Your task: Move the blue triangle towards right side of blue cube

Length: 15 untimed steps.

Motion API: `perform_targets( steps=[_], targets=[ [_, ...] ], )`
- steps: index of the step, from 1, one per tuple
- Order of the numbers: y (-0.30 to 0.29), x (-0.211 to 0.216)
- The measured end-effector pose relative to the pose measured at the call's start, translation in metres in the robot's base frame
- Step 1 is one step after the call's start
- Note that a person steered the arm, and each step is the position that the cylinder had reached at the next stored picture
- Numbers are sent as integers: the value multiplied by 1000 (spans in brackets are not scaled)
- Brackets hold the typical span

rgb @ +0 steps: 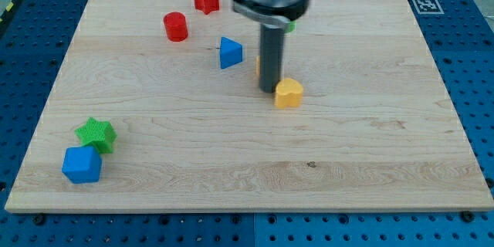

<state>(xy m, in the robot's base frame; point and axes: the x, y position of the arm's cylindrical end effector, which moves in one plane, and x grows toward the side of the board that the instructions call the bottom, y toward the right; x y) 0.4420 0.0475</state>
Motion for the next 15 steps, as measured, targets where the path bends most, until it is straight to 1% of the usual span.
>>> perform_targets(
  steps=[1, 2, 3, 4, 6, 7, 10, 11, 12, 14, 15],
  targets=[
    [35, -16],
    [48, -48],
    [55, -65],
    [39, -77],
    [-53, -77],
    [-55, -78],
    [-97, -78],
    [-99, -63],
    [-99, -36],
    [-101, 4],
    [-106, 10]
  ],
)
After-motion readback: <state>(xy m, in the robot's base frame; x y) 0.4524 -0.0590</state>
